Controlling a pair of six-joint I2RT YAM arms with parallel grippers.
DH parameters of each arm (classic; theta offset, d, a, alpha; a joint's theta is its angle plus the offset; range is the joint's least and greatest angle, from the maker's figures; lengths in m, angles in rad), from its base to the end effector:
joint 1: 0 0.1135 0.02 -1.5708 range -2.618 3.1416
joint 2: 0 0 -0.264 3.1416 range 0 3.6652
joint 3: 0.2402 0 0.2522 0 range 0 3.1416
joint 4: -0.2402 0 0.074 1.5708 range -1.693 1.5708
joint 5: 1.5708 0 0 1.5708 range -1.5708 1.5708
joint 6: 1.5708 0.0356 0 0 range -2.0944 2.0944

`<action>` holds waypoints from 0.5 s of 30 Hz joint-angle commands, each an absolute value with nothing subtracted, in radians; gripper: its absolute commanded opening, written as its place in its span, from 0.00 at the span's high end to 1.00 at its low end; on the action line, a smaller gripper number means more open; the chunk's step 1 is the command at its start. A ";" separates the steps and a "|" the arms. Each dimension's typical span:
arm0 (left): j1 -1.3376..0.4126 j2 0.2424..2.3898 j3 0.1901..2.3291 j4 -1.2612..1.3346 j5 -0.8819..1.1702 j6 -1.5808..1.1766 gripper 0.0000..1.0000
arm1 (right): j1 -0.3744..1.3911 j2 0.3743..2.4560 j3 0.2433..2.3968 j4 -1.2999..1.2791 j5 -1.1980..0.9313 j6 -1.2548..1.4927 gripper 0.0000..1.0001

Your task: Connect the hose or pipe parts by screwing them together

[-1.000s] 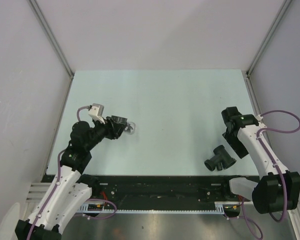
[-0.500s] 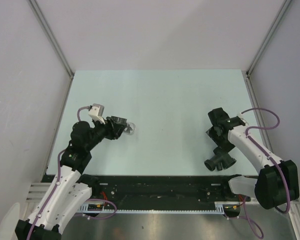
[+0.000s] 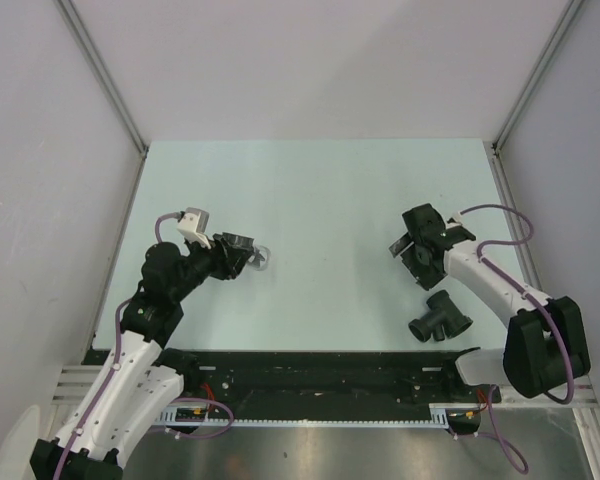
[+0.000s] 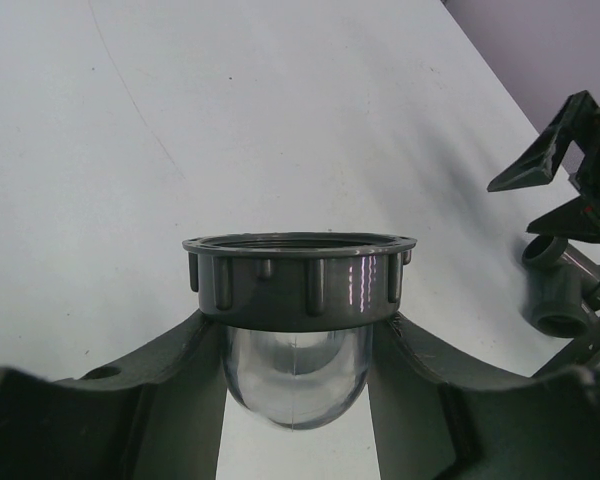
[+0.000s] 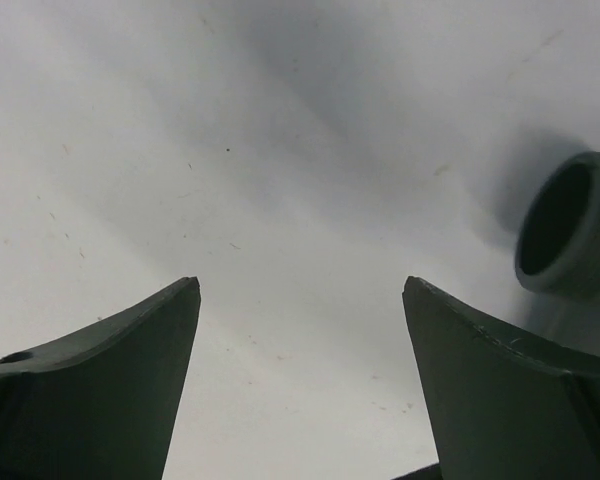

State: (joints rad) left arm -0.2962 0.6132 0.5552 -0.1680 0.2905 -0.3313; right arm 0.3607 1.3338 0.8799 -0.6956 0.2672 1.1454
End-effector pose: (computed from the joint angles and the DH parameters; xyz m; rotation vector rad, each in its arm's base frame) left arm 0.1476 -0.0557 0.2869 0.1811 1.8348 -0.7048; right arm 0.2361 0.0790 0.2178 1.0845 2.4214 0.1277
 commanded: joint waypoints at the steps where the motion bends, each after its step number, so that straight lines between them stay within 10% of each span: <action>1: -0.299 0.595 0.568 -0.138 0.276 -0.313 1.00 | 0.334 1.247 0.974 -1.001 0.379 1.262 0.12; 15: -0.299 0.586 0.568 -0.138 0.282 -0.314 1.00 | 0.287 1.057 0.867 -1.154 0.399 1.258 0.16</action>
